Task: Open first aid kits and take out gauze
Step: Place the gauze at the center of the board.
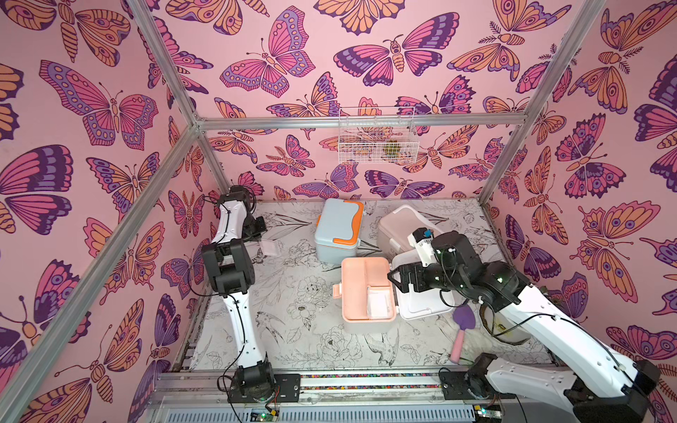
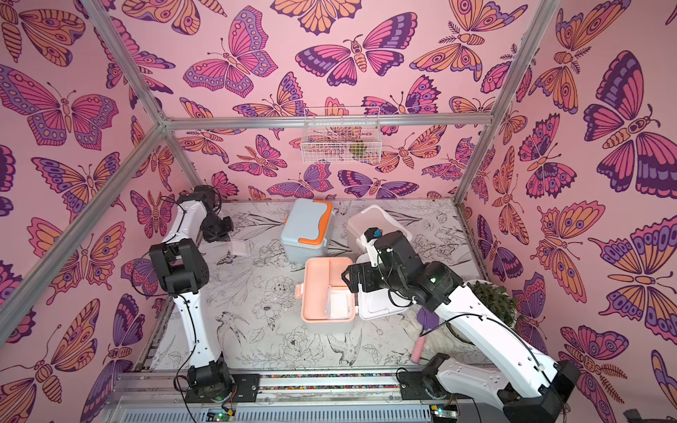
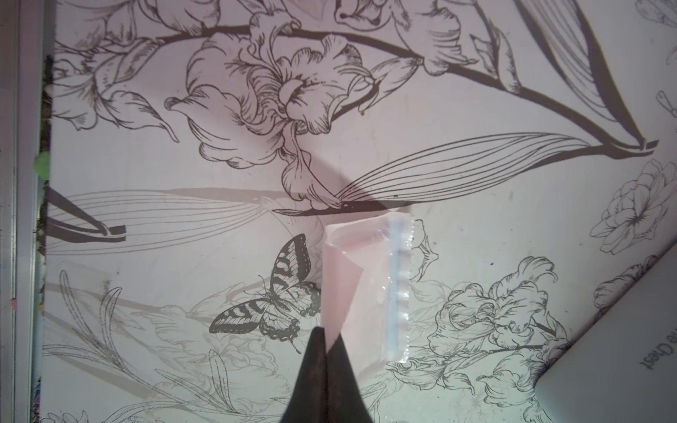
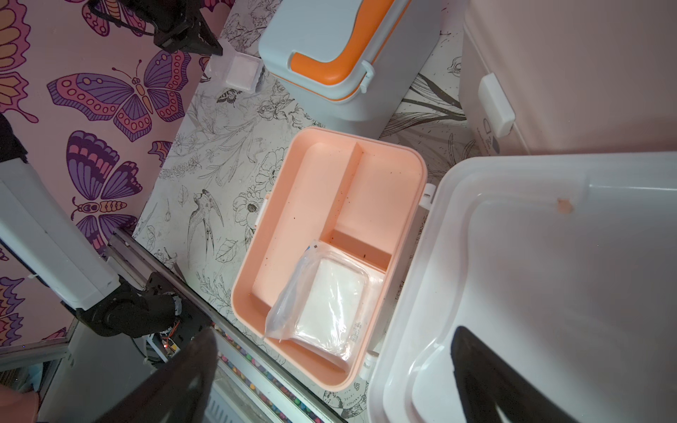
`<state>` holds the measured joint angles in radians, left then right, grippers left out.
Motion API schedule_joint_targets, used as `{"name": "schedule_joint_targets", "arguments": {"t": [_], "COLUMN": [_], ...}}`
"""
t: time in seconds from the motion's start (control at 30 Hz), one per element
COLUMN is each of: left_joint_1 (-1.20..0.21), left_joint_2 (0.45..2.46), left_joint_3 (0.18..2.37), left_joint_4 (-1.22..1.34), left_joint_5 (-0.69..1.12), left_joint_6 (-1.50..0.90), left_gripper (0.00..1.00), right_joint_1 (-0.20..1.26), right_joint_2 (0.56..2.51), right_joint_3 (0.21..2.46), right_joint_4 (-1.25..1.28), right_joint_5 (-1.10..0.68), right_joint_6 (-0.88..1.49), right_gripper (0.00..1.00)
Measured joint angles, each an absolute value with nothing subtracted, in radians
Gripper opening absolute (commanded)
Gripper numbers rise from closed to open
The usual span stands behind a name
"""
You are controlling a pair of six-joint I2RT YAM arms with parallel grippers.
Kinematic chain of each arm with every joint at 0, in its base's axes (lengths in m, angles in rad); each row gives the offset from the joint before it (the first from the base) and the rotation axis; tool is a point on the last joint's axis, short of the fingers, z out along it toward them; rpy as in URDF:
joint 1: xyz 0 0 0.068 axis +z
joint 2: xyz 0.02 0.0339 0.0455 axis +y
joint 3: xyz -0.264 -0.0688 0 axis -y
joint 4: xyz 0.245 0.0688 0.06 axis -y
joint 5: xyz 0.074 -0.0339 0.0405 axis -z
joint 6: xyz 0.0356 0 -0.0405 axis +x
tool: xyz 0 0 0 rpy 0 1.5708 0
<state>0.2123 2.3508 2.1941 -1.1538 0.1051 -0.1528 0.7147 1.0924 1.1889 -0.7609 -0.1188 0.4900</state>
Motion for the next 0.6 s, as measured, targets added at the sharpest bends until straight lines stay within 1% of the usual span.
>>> {"name": "schedule_joint_targets", "arguments": {"t": [0.03,0.07,0.13,0.2,0.3,0.4,0.6], "left_joint_1": [0.213,0.213,0.213,0.213,0.210,0.202,0.127], "left_joint_2": [2.354,2.358,2.361,2.356,2.328,2.259,1.964], "left_joint_3": [2.201,2.211,2.231,2.248,2.242,2.210,2.072], "left_joint_4": [-1.157,-1.163,-1.179,-1.193,-1.209,-1.212,-1.202], "left_joint_5": [0.109,0.112,0.117,0.126,0.142,0.147,0.136], "left_joint_6": [-0.151,-0.153,-0.156,-0.159,-0.173,-0.186,-0.205], "left_gripper": [0.41,0.55,0.72,0.81,0.87,0.89,0.88], "right_joint_1": [0.715,0.715,0.715,0.715,0.715,0.715,0.715], "right_joint_2": [1.092,1.093,1.094,1.097,1.100,1.100,1.097], "right_joint_3": [1.189,1.188,1.188,1.188,1.188,1.188,1.186], "right_joint_4": [-0.759,-0.756,-0.753,-0.751,-0.751,-0.750,-0.752], "right_joint_5": [-0.121,-0.122,-0.124,-0.125,-0.124,-0.121,-0.097], "right_joint_6": [0.493,0.493,0.494,0.495,0.497,0.498,0.501], "right_gripper": [0.99,0.99,0.99,0.99,0.99,0.99,0.99]}}
